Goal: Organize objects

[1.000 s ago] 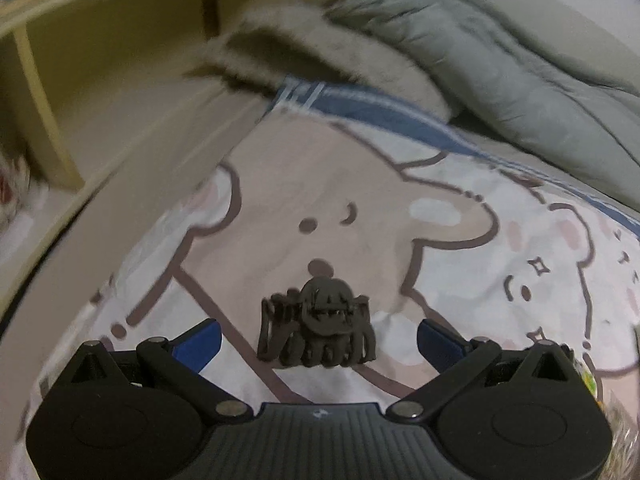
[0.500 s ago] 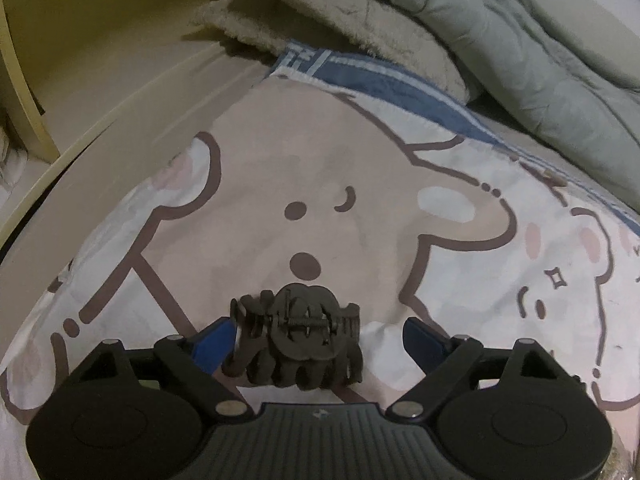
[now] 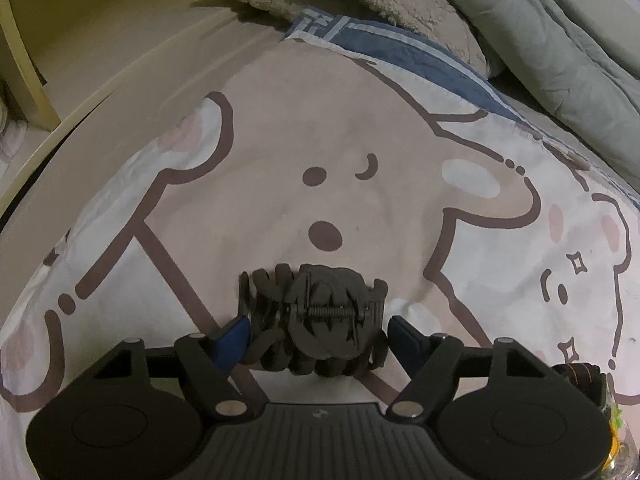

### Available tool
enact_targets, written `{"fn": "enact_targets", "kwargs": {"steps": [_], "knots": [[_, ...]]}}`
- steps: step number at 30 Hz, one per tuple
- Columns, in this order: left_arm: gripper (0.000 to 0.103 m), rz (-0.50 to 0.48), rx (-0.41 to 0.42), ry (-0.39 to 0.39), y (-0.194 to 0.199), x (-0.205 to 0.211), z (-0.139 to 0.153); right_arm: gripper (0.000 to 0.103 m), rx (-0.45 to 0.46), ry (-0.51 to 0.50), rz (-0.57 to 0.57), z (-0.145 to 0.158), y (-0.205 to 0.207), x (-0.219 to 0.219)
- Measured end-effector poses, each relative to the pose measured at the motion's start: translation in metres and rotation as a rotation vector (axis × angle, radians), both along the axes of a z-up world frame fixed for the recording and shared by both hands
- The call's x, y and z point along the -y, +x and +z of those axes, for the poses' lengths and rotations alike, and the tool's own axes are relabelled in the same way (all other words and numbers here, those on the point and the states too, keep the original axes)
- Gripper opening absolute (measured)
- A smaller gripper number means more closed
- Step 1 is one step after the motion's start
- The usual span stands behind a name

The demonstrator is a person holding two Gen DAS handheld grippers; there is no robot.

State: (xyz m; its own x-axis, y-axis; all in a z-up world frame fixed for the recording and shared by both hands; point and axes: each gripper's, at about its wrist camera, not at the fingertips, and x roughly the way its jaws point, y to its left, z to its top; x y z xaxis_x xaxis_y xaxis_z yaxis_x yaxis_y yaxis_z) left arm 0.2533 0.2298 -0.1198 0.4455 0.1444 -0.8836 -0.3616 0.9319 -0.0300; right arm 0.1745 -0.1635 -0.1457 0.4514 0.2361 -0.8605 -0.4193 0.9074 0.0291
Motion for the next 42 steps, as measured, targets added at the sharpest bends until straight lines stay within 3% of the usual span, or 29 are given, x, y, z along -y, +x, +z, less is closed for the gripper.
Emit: {"fn": "enact_targets", "kwargs": {"steps": [5, 9, 11, 13, 17, 25, 26, 27, 42], "knots": [[0.075, -0.021, -0.013, 0.0, -0.004, 0.002, 0.002, 0.103, 0.019, -0.087, 0.083, -0.008, -0.008, -0.016], [0.075, -0.037, -0.032, 0.001, -0.007, 0.004, 0.003, 0.102, 0.024, -0.131, 0.051, -0.007, -0.002, -0.026], [0.075, -0.042, -0.04, 0.002, -0.009, 0.006, 0.004, 0.083, -0.031, -0.126, -0.004, -0.008, 0.005, -0.026], [0.075, -0.043, -0.041, 0.004, -0.011, 0.006, 0.005, 0.077, -0.111, -0.072, -0.076, -0.009, 0.012, -0.022], [0.074, -0.027, -0.013, 0.005, -0.014, 0.005, 0.011, 0.069, -0.095, -0.105, -0.091, -0.001, 0.008, -0.027], [0.072, -0.037, 0.036, -0.02, -0.021, 0.008, 0.026, 0.066, -0.036, -0.02, -0.136, 0.027, 0.0, -0.027], [0.055, -0.045, 0.037, -0.02, -0.023, 0.009, 0.027, 0.066, -0.028, -0.006, -0.141, 0.032, -0.001, -0.027], [0.053, -0.051, 0.028, -0.041, -0.026, 0.009, 0.027, 0.066, -0.022, 0.007, -0.143, 0.035, -0.003, -0.026], [0.049, -0.273, -0.073, -0.026, -0.077, 0.024, 0.024, 0.066, -0.031, 0.081, -0.119, 0.057, -0.03, -0.029]]}}
